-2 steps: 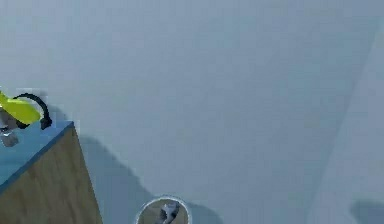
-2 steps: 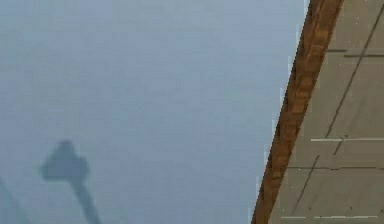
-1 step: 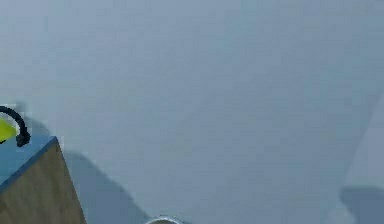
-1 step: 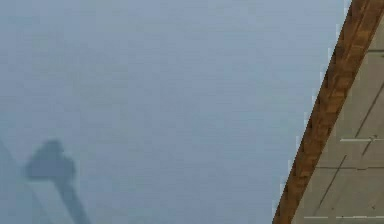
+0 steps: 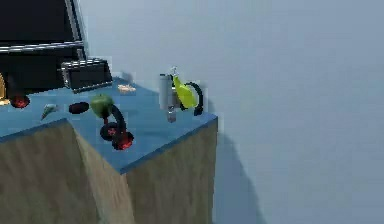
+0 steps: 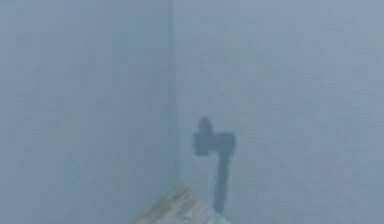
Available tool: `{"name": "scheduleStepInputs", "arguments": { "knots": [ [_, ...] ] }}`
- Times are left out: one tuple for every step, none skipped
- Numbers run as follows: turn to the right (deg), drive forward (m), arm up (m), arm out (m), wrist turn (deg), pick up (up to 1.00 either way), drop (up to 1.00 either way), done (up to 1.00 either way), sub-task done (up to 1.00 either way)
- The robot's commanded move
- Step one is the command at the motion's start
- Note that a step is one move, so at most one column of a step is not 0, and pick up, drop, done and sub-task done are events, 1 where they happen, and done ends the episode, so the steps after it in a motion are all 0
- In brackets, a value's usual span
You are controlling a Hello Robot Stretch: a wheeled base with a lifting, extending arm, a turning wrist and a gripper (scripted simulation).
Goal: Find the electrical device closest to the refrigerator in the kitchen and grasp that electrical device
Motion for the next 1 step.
{"name": "scheduleStepInputs", "arguments": {
  "knots": [
    [-45.0, 0.0, 0.0, 0.0, 0.0, 0.0, 0.0, 0.0, 0.0]
  ]
}}
